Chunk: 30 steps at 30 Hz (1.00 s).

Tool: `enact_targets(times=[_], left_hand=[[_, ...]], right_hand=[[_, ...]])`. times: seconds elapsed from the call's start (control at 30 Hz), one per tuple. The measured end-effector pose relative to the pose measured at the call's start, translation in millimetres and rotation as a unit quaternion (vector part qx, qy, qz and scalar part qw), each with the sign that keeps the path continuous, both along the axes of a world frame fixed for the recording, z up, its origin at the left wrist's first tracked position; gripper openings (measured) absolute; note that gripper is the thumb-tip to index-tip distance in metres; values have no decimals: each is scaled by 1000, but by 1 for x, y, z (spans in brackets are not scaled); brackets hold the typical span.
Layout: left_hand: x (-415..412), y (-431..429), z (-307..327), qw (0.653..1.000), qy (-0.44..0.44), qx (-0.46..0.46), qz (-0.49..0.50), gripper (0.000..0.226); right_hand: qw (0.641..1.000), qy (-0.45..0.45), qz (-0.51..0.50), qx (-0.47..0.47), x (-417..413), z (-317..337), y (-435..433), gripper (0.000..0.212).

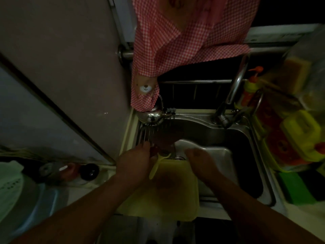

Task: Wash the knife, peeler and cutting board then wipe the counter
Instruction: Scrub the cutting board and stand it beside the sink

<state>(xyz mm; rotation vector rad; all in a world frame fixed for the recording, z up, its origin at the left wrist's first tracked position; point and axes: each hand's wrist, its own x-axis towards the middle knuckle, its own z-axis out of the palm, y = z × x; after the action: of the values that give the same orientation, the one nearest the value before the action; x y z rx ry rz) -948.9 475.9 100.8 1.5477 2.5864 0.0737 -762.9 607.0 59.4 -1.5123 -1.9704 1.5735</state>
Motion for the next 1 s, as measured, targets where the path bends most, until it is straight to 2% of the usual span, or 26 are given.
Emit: enact_targets(times=[0.03,0.07,0.1,0.13,0.2,0.27,0.3,0.33,0.37,0.4,0.47,0.57,0.67,0.73,0.8,0.83,0.9,1.0], left_hand=[[14,2,-3,999,-31,-1,22,38],[29,3,-1,997,-71,10,40,39],[44,3,-2,989,-134,13,56,40],[60,3,0,980,-187,23,60,43],[82,1,7,977,-204,50,16,39],[85,-6,20,973,-217,72,-30,36],[78,-9,22,971,-223,82,-29,38],[69,-13,29,968,-236,82,-16,42],[60,-16,25,967,-240,82,5,44],[53,-20,23,966,-242,82,22,44],[44,-25,15,969,-239,58,31,38],[42,-27,9,964,-259,48,43,28],[47,-25,4,956,-290,30,38,23],[46,-21,-3,954,-296,31,36,17],[42,-16,-8,951,-303,49,46,13],[44,-15,-7,948,-312,44,38,13],[42,-9,-10,949,-310,55,27,13],[43,-5,-9,941,-333,59,30,12]], right_hand=[[982,98,-16,-159,-14,10,-15,50],[948,157,-33,-273,-28,15,-28,52],[924,190,-61,-326,-41,13,-34,50],[916,197,-106,-333,-50,12,-34,43],[940,161,-161,-254,-53,12,-26,28],[984,80,-126,-96,-38,16,-12,22],[995,25,-97,9,-27,16,-4,18],[990,-49,-60,121,-14,16,4,15],[967,-122,-17,221,0,15,12,17],[941,-189,27,280,13,11,19,25],[891,-322,93,305,32,8,31,41],[869,-341,112,340,54,-6,41,66],[864,-382,175,276,65,-2,35,68],[868,-371,160,290,72,-7,33,74],[858,-400,197,256,71,-8,33,73],[862,-391,213,242,72,-7,32,72],[882,-357,170,258,70,-9,27,71],[860,-373,230,260,63,5,19,66]])
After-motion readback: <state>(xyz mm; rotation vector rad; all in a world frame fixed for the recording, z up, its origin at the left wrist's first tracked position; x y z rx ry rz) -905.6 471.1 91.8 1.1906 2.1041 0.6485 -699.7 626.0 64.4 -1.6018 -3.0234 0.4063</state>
